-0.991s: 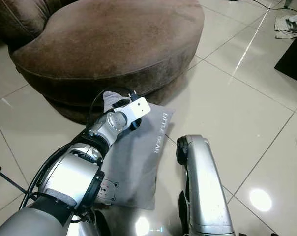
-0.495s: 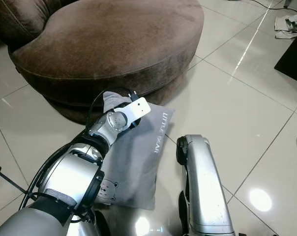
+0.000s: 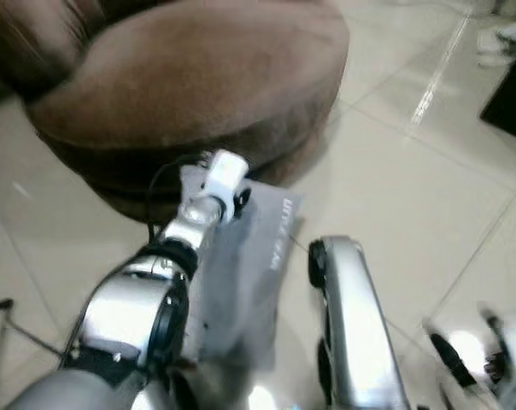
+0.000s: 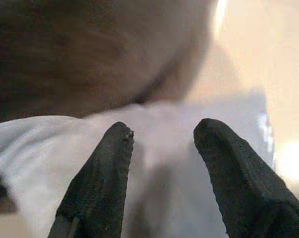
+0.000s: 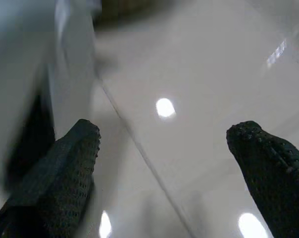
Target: Move the pillow to the sofa from floor
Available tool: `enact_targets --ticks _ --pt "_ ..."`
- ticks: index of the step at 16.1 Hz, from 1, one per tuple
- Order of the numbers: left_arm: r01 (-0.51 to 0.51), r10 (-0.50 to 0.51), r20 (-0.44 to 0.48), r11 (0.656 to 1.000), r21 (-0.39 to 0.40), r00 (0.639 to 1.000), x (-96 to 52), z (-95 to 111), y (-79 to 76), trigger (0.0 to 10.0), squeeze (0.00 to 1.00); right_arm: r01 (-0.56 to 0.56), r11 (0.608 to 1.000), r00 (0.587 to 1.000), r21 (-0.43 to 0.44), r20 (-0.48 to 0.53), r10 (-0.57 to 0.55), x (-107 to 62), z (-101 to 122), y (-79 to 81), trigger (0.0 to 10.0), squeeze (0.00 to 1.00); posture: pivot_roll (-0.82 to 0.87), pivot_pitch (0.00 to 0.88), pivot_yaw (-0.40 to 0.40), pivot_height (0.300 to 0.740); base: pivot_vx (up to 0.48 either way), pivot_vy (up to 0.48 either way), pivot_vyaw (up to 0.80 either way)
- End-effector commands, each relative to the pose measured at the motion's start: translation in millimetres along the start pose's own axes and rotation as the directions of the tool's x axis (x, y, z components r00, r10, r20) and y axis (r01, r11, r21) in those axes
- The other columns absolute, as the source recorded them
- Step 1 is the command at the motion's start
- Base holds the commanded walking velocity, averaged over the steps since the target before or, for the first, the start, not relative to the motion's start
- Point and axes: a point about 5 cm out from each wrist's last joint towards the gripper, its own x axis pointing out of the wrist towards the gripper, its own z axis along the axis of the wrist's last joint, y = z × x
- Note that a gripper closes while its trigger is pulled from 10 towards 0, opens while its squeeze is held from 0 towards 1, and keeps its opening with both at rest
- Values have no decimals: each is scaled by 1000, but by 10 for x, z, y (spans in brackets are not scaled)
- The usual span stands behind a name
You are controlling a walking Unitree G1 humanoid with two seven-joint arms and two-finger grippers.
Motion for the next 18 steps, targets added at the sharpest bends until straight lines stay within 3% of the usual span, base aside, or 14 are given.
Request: enact_targets --ticks 1,2,4,6,8,9,12,14,15,18 --pt "-29 35 66 996 -87 997 -14 93 97 10000 0 -4 1000 1000 23 8 4 155 24 76 10000 0 -489 10 138 310 0 0 0" --pt "-42 56 112 992 -123 992 -21 164 132 10000 0 -31 999 997 32 75 28 431 144 166 10000 0 -434 0 154 310 0 0 0" --pt "-30 50 203 994 -102 978 -55 251 176 10000 0 -76 996 985 49 158 68 864 346 329 10000 0 -348 0 173 310 0 0 0" --pt "-77 115 247 984 -159 962 -119 244 319 10000 0 -104 993 979 58 185 92 1183 504 459 10000 0 -282 0 178 310 0 0 0" --pt "-121 162 254 978 -169 954 -193 82 354 10000 0 -121 991 971 60 213 106 1421 636 542 10000 0 -244 0 174 310 0 0 0" --pt "-124 166 226 974 -191 960 -247 -126 260 10000 0 -139 988 964 60 238 121 1531 731 590 10000 0 -213 0 164 310 0 0 0" --pt "-153 194 150 956 -250 969 -436 -603 19 10000 0 -174 984 951 29 263 160 1728 862 707 10000 0 -158 0 127 310 0 0 0" --pt "-188 229 128 944 -271 965 -512 -695 -25 10000 0 -184 983 953 22 250 173 1801 854 780 10000 0 -135 0 103 310 0 0 0" --pt "-212 253 113 935 -285 961 -568 -707 -7 10000 0 -215 977 947 14 248 205 1854 845 892 10000 0 -124 0 94 310 0 0 0" --pt "-241 287 141 931 -274 948 -569 -590 82 10000 0 -228 974 942 12 254 217 1891 860 1002 10000 0 -113 0 83 310 0 0 0"
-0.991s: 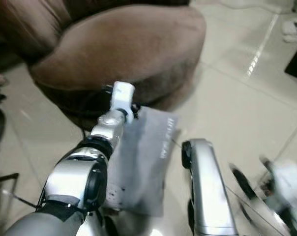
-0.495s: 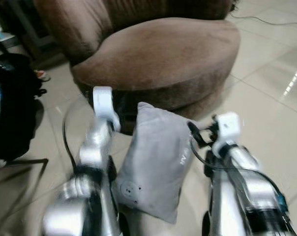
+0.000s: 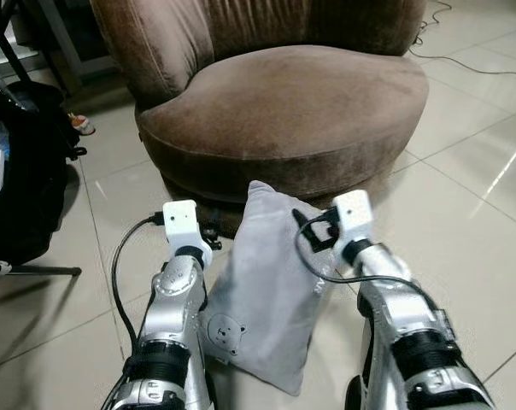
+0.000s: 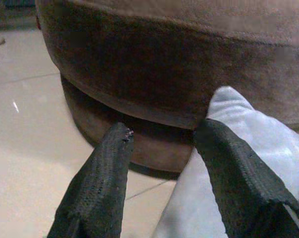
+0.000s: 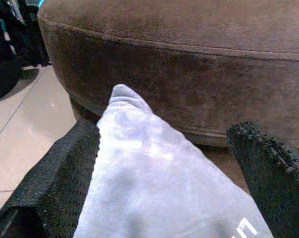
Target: Move the pillow to the sofa from floor
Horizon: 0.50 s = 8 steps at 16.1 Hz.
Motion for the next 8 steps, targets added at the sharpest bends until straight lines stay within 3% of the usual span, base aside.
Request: enact_targets --ticks 1,3,6,8 --pt "-29 29 20 1000 7 999 36 101 56 10000 0 -8 1000 1000 -16 19 8 53 68 26 10000 0 -115 0 81 310 0 0 0" --pt "-37 36 24 998 42 999 46 152 91 10000 0 -29 1000 999 12 26 29 93 45 96 10000 1000 -124 0 94 310 0 0 0" --pt "21 -23 17 994 106 1000 26 152 -49 10000 0 -35 999 999 10 32 35 130 30 186 10000 1000 -136 0 97 310 0 0 0" --pt "58 -58 -17 998 32 998 6 106 -201 10000 0 -32 999 999 7 34 32 125 22 191 10000 1000 -138 0 95 310 0 0 0"
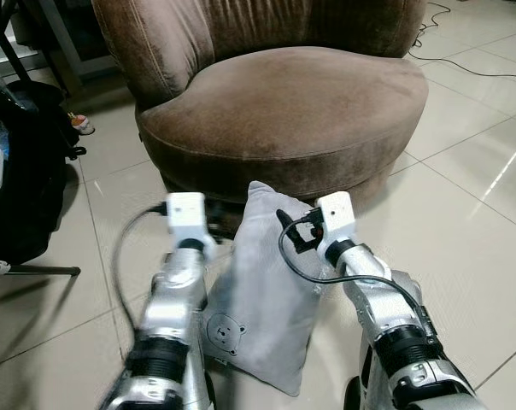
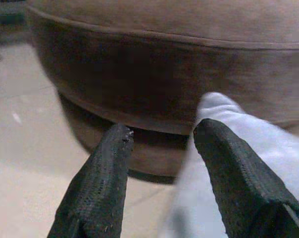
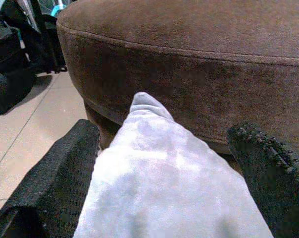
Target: Move the pillow to the sofa from floor
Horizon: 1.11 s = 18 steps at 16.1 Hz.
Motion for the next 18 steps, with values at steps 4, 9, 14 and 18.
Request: enact_targets --ticks 4,9,14,18 --pt "38 -39 -31 999 -38 999 -36 -35 -133 10000 0 15 1000 1000 -12 16 -15 25 13 -7 10000 1000 -143 0 100 310 0 0 0" --pt "4 -6 -38 999 -42 999 -19 -11 -53 10000 0 66 998 998 -24 9 -66 43 13 -43 10000 0 -141 0 101 310 0 0 0" --pt "-100 99 11 995 23 995 -96 139 548 10000 0 176 983 984 -50 1 -177 -117 92 -624 10000 0 -131 0 99 310 0 0 0" --pt "-142 143 -54 990 11 988 -210 -88 637 10000 0 173 984 985 -43 -20 -174 -203 -27 -640 10000 0 -111 0 86 310 0 0 0"
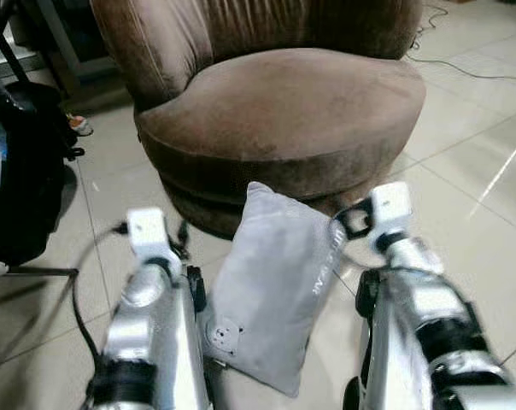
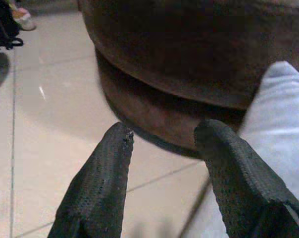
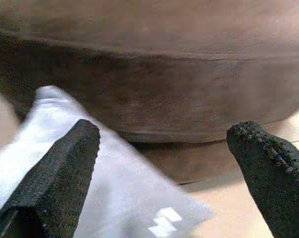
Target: Move the pillow to the sofa from floor
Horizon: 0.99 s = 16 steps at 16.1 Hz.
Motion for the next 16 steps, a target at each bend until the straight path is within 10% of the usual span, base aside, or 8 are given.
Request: enact_targets --ticks 1,16 --pt "-1 1 12 1000 17 1000 -7 26 6 10000 0 -25 1000 1000 19 10 25 -7 -7 44 10000 0 -112 0 86 310 0 0 0" --pt "83 -83 5 995 56 997 -4 0 -236 10000 0 -68 997 998 37 0 69 -33 -82 288 10000 0 -136 0 99 460 0 0 0"
